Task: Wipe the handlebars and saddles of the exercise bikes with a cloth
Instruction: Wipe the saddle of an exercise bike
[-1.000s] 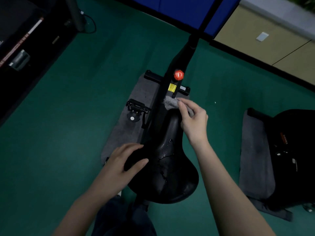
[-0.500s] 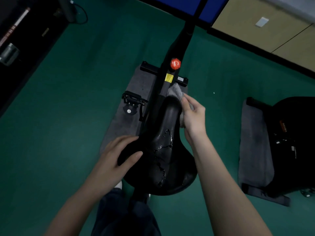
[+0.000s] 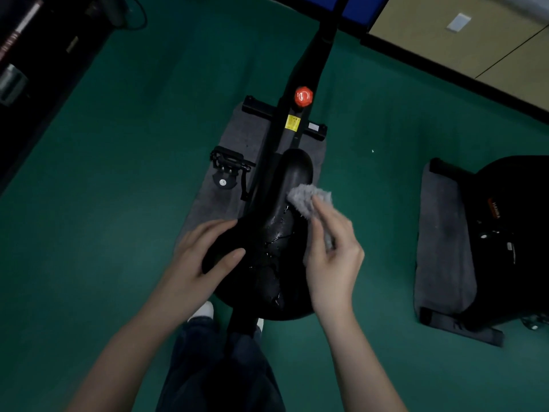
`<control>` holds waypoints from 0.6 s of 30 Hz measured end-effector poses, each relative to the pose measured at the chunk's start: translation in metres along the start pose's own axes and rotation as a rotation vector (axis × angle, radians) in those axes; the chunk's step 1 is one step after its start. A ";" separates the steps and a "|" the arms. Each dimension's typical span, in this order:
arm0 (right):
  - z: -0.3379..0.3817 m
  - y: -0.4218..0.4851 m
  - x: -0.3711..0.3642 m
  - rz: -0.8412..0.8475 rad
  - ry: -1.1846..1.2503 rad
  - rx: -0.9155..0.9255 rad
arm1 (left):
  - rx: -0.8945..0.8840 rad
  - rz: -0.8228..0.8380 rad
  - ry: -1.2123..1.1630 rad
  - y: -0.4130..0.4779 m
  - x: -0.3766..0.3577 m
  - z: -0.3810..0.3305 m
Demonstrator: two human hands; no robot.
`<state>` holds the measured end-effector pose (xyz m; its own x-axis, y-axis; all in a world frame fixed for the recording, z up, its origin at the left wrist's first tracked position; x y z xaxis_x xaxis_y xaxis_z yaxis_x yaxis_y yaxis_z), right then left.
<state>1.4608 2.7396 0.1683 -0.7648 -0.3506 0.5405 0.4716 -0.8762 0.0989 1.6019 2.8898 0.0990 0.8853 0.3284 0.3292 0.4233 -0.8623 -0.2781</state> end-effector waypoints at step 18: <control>0.023 0.006 -0.021 0.122 -0.138 0.207 | -0.005 0.021 -0.011 -0.006 -0.003 0.004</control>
<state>1.4900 2.7490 0.1770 -0.6366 -0.3889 0.6659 0.6471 -0.7391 0.1870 1.5974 2.8957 0.0963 0.8960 0.3145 0.3134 0.4037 -0.8708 -0.2804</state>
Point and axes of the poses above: each hand's wrist, its own y-axis towards the middle knuckle, its own x-axis out of the back of the hand, z = x × y, the point moved 8 cm from there along y, towards the middle knuckle, and after that the axes turned 8 degrees about z, right-handed, at the moved point
